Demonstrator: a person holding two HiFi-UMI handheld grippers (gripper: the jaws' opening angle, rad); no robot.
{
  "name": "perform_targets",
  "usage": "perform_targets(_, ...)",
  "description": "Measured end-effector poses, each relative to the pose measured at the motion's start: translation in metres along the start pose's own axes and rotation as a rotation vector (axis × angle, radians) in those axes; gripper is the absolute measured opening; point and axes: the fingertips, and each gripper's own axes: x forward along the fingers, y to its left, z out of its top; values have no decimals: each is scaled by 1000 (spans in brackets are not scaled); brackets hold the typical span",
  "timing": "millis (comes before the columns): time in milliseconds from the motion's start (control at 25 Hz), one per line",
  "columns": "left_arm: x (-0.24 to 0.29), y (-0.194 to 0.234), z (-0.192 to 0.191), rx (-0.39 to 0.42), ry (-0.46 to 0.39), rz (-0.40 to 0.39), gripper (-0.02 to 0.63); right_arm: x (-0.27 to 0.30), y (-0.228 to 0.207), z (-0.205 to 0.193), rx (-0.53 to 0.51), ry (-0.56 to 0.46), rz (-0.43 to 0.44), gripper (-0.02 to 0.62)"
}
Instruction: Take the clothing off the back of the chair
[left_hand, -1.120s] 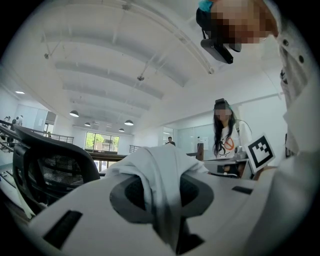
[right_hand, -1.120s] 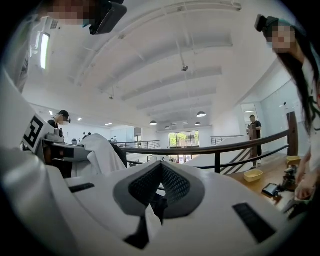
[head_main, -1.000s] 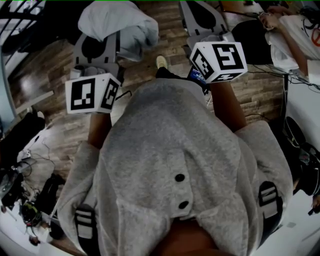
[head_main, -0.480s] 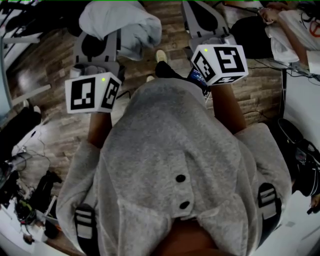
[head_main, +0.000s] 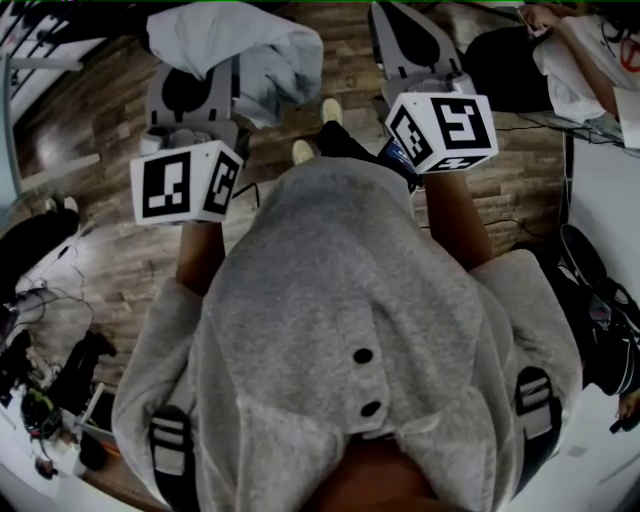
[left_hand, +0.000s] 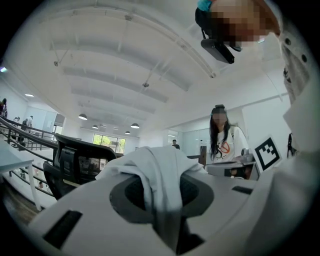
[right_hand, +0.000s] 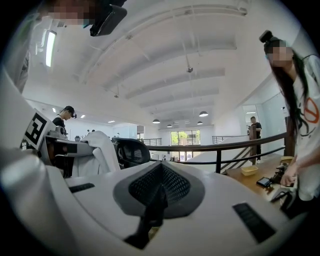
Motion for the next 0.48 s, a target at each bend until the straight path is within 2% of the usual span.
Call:
perform_targets(240,-4,-11,-2,-2,8,18,91,-11,-6,-6,7,14,12,12)
perform_targets(480,10,-45,-7,4,24,32,91,-28,-37,-11,11,25,20,11)
